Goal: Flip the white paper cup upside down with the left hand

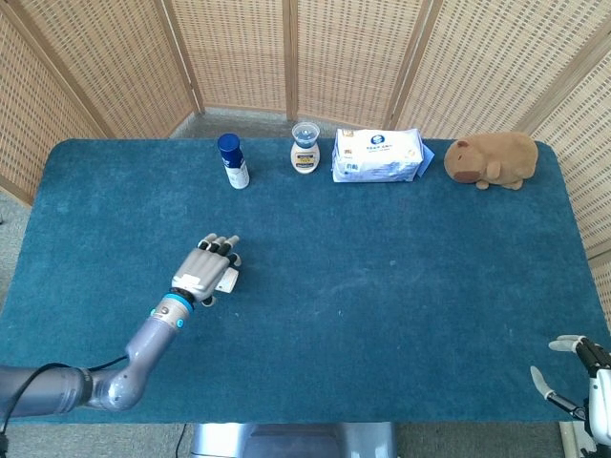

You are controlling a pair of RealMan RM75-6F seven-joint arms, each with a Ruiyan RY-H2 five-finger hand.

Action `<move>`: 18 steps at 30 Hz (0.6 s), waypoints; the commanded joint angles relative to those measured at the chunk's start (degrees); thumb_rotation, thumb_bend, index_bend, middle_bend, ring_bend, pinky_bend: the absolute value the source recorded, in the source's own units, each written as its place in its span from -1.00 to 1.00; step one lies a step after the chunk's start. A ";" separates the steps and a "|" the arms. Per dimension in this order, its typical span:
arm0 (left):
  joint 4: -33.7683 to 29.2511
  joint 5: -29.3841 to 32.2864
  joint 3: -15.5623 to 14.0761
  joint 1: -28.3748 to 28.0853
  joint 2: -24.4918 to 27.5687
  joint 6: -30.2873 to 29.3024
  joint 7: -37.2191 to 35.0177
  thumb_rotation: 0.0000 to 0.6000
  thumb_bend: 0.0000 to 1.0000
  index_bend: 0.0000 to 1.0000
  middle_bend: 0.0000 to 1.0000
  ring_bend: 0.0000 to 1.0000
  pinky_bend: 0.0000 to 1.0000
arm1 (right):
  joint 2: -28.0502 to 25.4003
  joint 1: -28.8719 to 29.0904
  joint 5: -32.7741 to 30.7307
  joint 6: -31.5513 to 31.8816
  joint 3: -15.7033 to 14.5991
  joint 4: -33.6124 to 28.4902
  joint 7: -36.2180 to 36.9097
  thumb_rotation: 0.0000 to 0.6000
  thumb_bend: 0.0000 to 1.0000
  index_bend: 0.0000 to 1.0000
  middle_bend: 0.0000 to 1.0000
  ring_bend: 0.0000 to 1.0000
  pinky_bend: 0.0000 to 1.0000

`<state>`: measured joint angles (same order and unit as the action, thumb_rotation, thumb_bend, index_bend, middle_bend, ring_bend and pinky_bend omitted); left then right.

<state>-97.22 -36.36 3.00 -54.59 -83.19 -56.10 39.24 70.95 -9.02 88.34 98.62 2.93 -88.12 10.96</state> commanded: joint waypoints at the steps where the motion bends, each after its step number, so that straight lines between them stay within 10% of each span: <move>1: 1.39 0.34 -0.57 -0.90 -1.91 -0.93 2.18 1.00 -0.66 -0.46 -0.93 -1.00 -0.90 | -0.10 -0.16 -0.13 0.20 0.08 0.13 0.38 0.41 -0.36 -0.17 -0.25 -0.29 -0.27; 18: 3.70 0.88 -0.91 -1.41 -5.34 -4.58 7.14 1.00 -0.59 -0.19 -0.93 -1.00 -0.90 | -0.25 -0.85 -0.41 0.76 0.23 0.76 1.89 0.41 -0.37 -0.17 -0.25 -0.29 -0.27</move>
<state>-93.55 -35.47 2.10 -56.02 -88.48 -60.66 46.35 70.70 -9.87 87.92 99.38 3.16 -87.36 12.85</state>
